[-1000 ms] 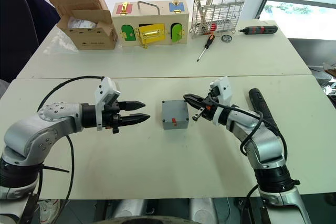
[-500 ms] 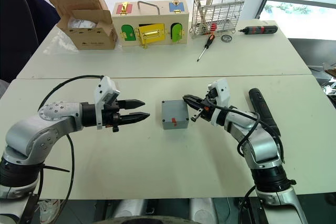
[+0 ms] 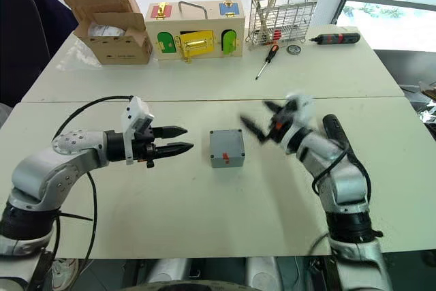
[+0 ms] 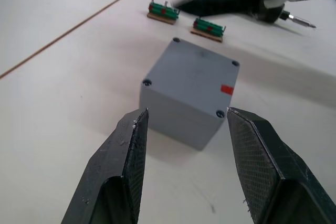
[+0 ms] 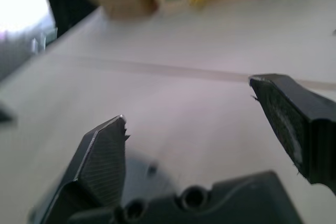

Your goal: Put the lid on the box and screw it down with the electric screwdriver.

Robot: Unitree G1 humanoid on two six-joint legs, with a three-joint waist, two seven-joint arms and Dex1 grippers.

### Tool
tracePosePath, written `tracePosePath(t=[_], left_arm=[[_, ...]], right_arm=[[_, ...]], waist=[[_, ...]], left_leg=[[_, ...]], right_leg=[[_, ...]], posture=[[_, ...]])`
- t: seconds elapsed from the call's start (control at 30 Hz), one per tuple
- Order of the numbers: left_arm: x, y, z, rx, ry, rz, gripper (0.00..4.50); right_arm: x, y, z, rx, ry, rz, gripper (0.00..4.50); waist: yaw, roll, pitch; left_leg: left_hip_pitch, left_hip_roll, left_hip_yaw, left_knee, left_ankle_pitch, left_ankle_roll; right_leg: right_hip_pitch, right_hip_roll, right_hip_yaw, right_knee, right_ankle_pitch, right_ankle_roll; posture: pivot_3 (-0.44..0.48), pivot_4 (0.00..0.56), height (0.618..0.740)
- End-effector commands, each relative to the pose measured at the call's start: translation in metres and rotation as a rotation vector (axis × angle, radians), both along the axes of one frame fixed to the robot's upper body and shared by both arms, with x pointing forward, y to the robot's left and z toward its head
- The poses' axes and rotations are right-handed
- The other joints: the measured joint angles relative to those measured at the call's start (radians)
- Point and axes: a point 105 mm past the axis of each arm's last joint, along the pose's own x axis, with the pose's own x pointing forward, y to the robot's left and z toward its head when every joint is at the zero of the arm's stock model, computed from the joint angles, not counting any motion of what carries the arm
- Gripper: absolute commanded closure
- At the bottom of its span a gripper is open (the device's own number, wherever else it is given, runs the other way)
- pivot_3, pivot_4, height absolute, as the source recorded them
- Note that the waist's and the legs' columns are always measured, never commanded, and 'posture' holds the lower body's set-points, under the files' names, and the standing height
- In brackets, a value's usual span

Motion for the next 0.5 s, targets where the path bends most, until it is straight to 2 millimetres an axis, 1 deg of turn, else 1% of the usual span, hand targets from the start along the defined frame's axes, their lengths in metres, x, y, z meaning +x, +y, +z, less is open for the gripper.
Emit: tracePosePath(t=[0.03,0.07,0.1,0.17,0.23,0.27,0.3,0.33,0.37,0.43,0.47,0.5], left_arm=[[0.011,-0.006,0.018,0.01,-0.116,0.04,2.12],[0.013,-0.009,0.018,0.012,-0.12,0.043,2.12],[0.014,-0.014,0.022,0.006,-0.139,0.037,2.12],[0.012,-0.021,0.03,-0.022,-0.172,0.011,2.12],[0.01,-0.031,0.035,-0.054,-0.18,-0.022,2.12],[-0.002,-0.037,0.038,-0.09,-0.146,-0.121,2.12],[-0.012,-0.042,0.04,-0.115,-0.115,-0.21,2.12],[-0.019,-0.045,0.041,-0.13,-0.094,-0.271,2.12],[-0.025,-0.047,0.041,-0.134,-0.081,-0.315,2.12],[-0.03,-0.055,0.037,-0.119,-0.077,-0.356,2.12],[-0.033,-0.058,0.033,-0.1,-0.065,-0.375,2.12],[-0.038,-0.06,0.028,-0.067,-0.072,-0.403,2.12]], right_arm=[[0.002,-0.035,0.03,0.164,0.069,-0.171,0.17],[0.002,-0.037,0.033,0.174,0.092,-0.18,0.17],[-0.003,-0.034,0.045,0.233,0.07,-0.112,0.17],[-0.011,-0.037,0.061,0.233,0.042,-0.092,0.17],[-0.016,-0.043,0.068,0.183,0.044,-0.086,0.17],[-0.025,-0.044,0.081,0.064,0.012,-0.043,0.17],[-0.033,-0.046,0.087,-0.076,0.026,-0.003,0.08],[-0.038,-0.048,0.09,-0.17,0.048,0.022,0.08],[-0.041,-0.058,0.086,-0.284,0.102,0.013,0.08],[-0.042,-0.086,0.071,-0.387,0.261,-0.004,0.08],[-0.045,-0.101,0.06,-0.465,0.357,-0.01,0.08],[-0.052,-0.117,0.046,-0.527,0.492,-0.001,0.08]], waist=[[0.006,0.0,0.0],[0.009,0.0,0.0],[0.01,0.0,0.0],[0.011,0.0,0.0],[0.012,0.001,0.0],[0.012,0.001,0.0],[0.016,0.005,0.003],[0.016,0.007,0.004],[0.016,0.008,0.005],[0.012,0.007,0.005],[0.01,0.007,0.005],[0.008,0.005,0.005]], left_leg=[[0.0,0.0,0.0,0.0,0.0,0.0],[0.0,0.0,-0.001,-0.001,0.0,0.0],[0.0,0.0,0.0,-0.003,0.0,0.0],[-0.001,0.0,0.001,-0.006,0.0,0.0],[-0.004,0.0,0.002,-0.007,0.001,-0.002],[-0.006,0.0,0.003,-0.007,0.002,-0.002],[-0.007,0.0,0.003,-0.007,0.002,-0.002],[-0.01,0.0,0.003,-0.005,0.002,-0.001],[-0.012,0.0,0.003,-0.003,0.001,0.0],[-0.013,0.001,0.003,0.0,-0.001,0.003],[-0.012,0.001,0.003,0.002,-0.004,0.009],[-0.012,0.001,0.003,0.003,-0.006,0.011]], right_leg=[[0.0,0.0,0.0,0.0,0.0,0.0],[-0.001,0.0,0.0,0.0,0.0,0.0],[-0.001,0.0,0.0,-0.001,0.0,0.0],[-0.003,0.0,0.0,-0.001,0.0,0.0],[-0.008,0.0,0.0,0.0,0.0,0.0],[-0.01,0.0,0.0,0.0,0.0,0.0],[-0.01,0.0,0.0,0.0,0.0,0.0],[-0.012,-0.001,0.0,0.0,0.0,0.0],[-0.013,0.0,0.0,0.0,0.0,0.0],[-0.012,0.001,-0.002,-0.001,0.0,0.0],[-0.01,0.001,-0.003,-0.001,0.0,0.0],[-0.009,0.001,-0.002,-0.001,0.0,0.0]], posture=[[0.0,0.15,0.73],[0.0,0.15,0.73],[0.0,0.15,0.73],[0.0,0.15,0.73],[0.0,0.15,0.73],[0.0,0.15,0.73],[0.0,0.15,0.73],[0.0,0.15,0.73],[0.0,0.15,0.73],[0.0,0.15,0.73],[0.0,0.15,0.73],[0.0,0.15,0.73]])
